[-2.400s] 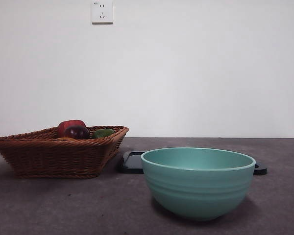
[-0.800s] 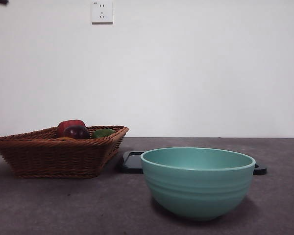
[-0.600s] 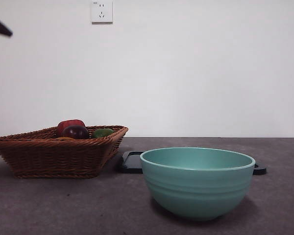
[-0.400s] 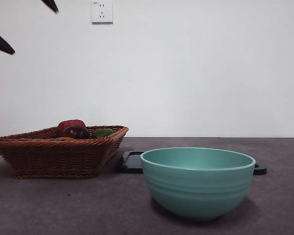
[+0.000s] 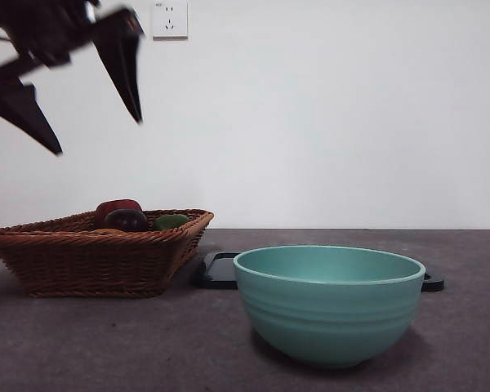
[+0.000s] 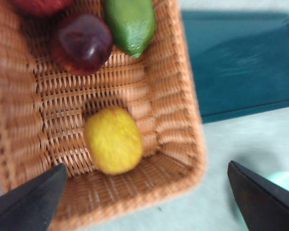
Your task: Pick up the wifruite, put it on the bowl, pick up the plate, put it on desk
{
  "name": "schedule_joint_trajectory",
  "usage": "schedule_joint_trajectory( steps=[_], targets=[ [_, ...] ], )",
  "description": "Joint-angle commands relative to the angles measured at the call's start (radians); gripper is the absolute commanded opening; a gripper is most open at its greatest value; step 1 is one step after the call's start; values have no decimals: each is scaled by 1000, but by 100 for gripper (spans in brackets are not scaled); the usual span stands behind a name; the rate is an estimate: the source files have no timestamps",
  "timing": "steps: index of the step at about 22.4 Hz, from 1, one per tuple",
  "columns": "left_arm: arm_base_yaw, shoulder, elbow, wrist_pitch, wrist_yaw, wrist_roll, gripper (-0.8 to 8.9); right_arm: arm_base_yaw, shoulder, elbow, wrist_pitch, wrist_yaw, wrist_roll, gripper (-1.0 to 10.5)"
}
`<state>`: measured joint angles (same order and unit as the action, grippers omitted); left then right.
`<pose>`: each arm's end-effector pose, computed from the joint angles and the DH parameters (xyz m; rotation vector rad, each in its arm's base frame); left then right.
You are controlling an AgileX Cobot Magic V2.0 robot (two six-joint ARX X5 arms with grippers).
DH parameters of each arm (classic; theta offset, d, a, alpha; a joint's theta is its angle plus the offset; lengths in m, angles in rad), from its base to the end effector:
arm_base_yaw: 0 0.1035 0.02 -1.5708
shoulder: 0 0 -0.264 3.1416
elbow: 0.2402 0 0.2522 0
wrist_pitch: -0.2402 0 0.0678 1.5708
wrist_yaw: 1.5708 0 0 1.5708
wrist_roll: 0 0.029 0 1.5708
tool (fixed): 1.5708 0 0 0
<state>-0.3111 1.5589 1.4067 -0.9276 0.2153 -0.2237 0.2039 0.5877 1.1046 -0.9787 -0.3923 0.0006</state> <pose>0.2965 -0.1018 0.3049 -0.1445 1.1372 -0.3495 0.0646 0.0247 0.3809 0.0447 0.4667 0.5853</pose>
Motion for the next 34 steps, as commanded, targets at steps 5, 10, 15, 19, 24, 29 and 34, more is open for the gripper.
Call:
schedule_joint_trajectory(
  steps=[5,10,15,19,24,29,34],
  targets=[
    [-56,197,57,13,-94,-5,612,5,5,19,9,-1,19,645],
    [-56,304,57,8,-115,-14,613,5,5,19,9,-1,19,645],
    [-56,377,57,23,-115,-17,612,5,5,19,9,-1,19,645],
    [-56,393,57,37,-117,-16,520,5,5,19,9,-1,19,645],
    [-56,393,57,33,-119,-16,226,5,5,19,9,-1,20,645],
    [-55,392,91,-16,-118,26,184,5,5,19,9,0,22,645],
    [-60,387,249,-200,-118,58,184,5,5,19,9,0,21,645]
  ],
)
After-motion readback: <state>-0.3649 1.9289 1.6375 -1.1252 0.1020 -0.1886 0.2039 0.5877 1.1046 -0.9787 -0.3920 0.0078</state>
